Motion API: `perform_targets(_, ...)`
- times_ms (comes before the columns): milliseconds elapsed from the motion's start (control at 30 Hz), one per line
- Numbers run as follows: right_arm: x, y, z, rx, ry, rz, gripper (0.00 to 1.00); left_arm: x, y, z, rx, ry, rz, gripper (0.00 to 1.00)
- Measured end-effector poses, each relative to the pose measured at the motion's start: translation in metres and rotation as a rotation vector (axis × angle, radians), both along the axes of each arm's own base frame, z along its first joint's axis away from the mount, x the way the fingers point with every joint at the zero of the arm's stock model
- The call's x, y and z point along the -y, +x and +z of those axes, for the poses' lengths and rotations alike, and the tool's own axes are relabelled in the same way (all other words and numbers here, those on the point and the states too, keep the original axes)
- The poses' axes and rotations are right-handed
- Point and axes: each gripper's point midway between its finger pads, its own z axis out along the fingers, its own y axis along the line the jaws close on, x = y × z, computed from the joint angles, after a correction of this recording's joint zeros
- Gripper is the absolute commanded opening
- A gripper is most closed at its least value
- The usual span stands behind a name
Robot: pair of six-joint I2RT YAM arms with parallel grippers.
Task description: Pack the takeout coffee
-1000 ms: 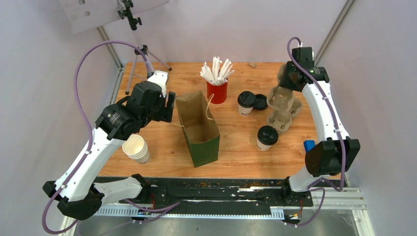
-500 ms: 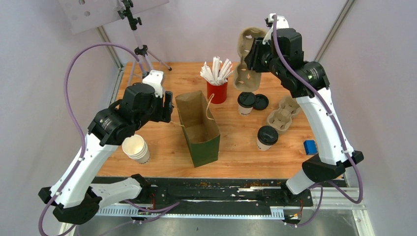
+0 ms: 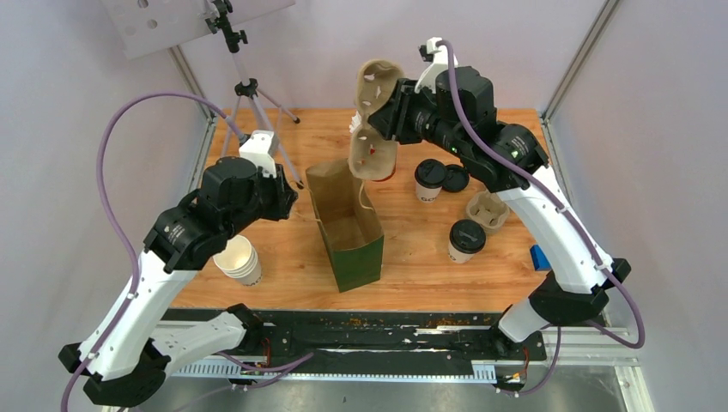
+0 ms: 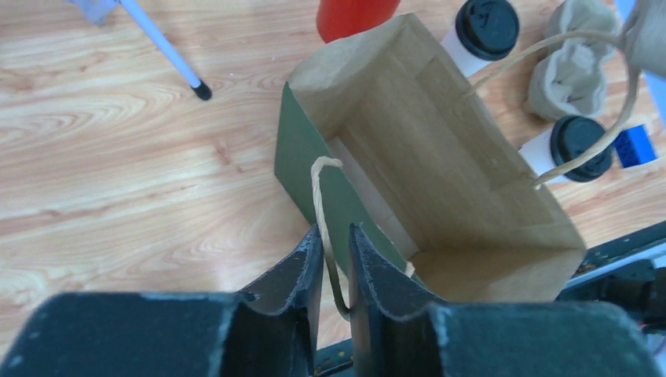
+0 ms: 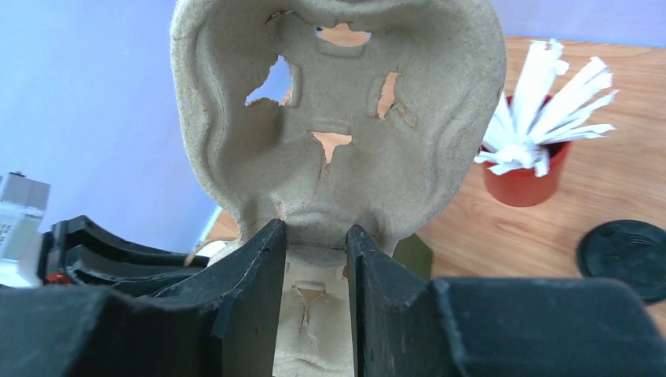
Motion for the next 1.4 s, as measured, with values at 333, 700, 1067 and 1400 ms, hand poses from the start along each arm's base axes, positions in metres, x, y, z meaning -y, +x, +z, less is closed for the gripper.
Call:
perform_targets(333, -0.049, -0.027, 0.002, -0.058, 0.141, 0.13, 0.29, 0.011, -0.004, 0.005, 0.024, -0.098, -0.033, 0.01)
perform_targets(700, -0.075, -0.044, -0.017, -0.133, 0.17, 0.197, 0.29, 0.019, -0.002, 0.004, 0.026, -0.136, -0.046, 0.0)
perform_targets(1067, -0.076, -0.049, -0.073, -0.228, 0.043, 0.182, 0.29, 0.02, 0.001, 0.008, 0.037, -0.152, -0.035, 0.0)
perform_targets(1400, -0.076, -0.054, -0.129, -0.292, -0.177, 0.199, 0.29, 0.018, 0.002, 0.008, 0.042, -0.145, -0.028, 0.0)
